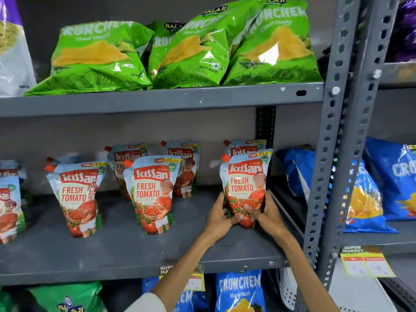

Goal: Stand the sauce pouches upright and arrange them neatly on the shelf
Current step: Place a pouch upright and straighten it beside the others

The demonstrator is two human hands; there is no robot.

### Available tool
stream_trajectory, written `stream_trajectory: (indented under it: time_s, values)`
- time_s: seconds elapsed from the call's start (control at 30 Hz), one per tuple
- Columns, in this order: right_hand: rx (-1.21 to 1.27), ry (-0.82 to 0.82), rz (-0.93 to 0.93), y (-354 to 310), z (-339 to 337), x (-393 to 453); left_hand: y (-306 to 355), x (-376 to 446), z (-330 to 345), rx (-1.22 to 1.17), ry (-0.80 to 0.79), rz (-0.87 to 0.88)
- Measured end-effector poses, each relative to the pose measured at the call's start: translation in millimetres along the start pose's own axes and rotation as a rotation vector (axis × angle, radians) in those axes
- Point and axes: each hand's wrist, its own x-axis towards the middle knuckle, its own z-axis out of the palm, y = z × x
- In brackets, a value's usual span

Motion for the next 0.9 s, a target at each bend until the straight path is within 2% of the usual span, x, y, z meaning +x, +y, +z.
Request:
stream_trajectory:
  time_s: [0.63,0.7,0.77,0.83,0.9]
  values:
    - [0.003,0.129,0.053,-5.0,-8.1,-1.9,-2.7,16.1,19.7,0.039,-0.031,-0.013]
    - [-0.022,0.209,0.057,-10.2,-6.1,-7.8,-2.7,14.8,17.8,0.033,-0.045,-0.023]
    - [-0.144,0.357,0.033,-16.9,-2.7,-14.7,-1.2,11.9,13.2,0.026,-0.03,-0.027]
    - [-0.24,0.49,-0.054,-22.8,2.5,-21.1,2.6,5.4,5.1,0.014,0.015,-0.009]
    - [-0.26,0.532,-0.189,-29.4,12.2,-25.1,9.4,-4.2,-7.7,0.011,0.059,0.044]
